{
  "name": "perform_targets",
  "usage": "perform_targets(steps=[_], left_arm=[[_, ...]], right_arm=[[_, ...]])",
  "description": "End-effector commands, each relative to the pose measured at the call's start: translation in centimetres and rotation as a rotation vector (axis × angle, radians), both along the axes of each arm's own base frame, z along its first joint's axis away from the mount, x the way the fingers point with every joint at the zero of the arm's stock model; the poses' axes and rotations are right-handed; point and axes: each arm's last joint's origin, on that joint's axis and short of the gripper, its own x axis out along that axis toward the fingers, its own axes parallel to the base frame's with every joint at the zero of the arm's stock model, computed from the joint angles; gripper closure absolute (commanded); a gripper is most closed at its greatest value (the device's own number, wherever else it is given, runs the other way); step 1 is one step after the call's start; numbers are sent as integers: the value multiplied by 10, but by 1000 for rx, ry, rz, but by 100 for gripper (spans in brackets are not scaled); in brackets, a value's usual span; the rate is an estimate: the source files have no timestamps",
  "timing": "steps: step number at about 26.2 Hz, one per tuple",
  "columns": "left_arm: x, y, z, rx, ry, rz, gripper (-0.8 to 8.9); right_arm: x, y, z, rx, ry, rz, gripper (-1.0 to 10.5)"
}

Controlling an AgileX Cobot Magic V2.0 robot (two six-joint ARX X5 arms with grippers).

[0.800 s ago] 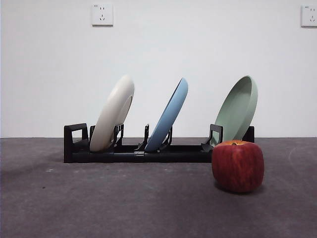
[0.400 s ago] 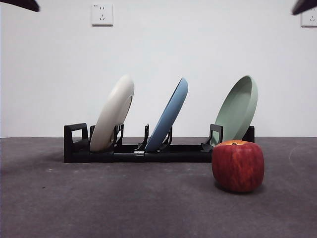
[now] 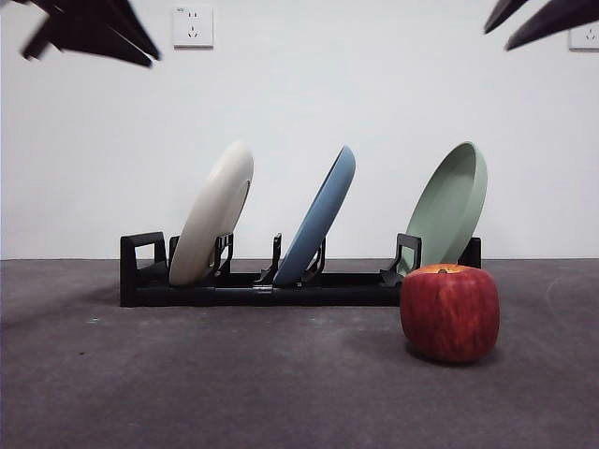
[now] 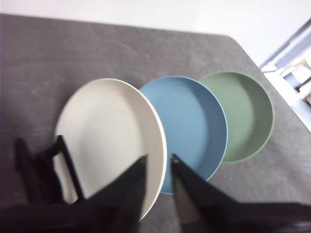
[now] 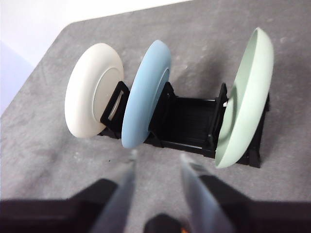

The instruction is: Take the yellow plate from the plate rack,put the plate on the table,take the apple from the table,put the apple in the plate

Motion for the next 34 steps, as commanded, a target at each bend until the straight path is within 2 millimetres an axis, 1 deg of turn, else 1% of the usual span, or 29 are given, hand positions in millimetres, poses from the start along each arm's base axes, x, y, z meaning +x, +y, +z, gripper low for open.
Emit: perform_targets(steps=[1, 4, 6, 11, 14, 17, 20, 23, 24, 26, 27, 31, 33, 34], left_arm=[[13, -14, -2, -2, 13, -41, 495], [25, -30, -4, 10, 17, -59, 495], [32, -40, -5, 41, 19, -42, 495], [50, -61, -14, 89, 40, -25, 496], [59, -71, -27, 107, 68, -32, 499], [67, -80, -44, 141, 103, -25, 499], [72, -86, -54, 183, 89, -21, 500], [75, -90, -65, 197, 124, -28, 506], [74, -90, -67, 203, 137, -30, 567], [74, -90, -67, 219, 131, -42, 771], [74, -90, -67, 220, 124, -44, 831], [73, -89, -62, 215, 114, -45, 822], [67, -91, -53, 209, 97, -52, 822], [63, -92, -46, 204, 79, -56, 822]], right_arm=[[3, 3, -1, -9, 0, 16, 710], [5, 6, -4, -11, 10, 24, 711], [6, 6, -3, -11, 9, 26, 711], [6, 6, -3, -11, 7, 26, 712], [6, 6, -3, -11, 7, 26, 712], [6, 6, -3, -11, 7, 26, 720], [6, 6, -3, -11, 7, 26, 722], [6, 6, -3, -11, 7, 25, 722], [6, 6, -3, -12, 7, 25, 722], [6, 6, -3, -12, 7, 24, 722], [6, 6, -3, -13, 7, 22, 722], [6, 5, -4, -31, 6, -4, 722], [6, 5, -4, -39, 5, -16, 722], [6, 5, -4, -38, 5, -16, 722]])
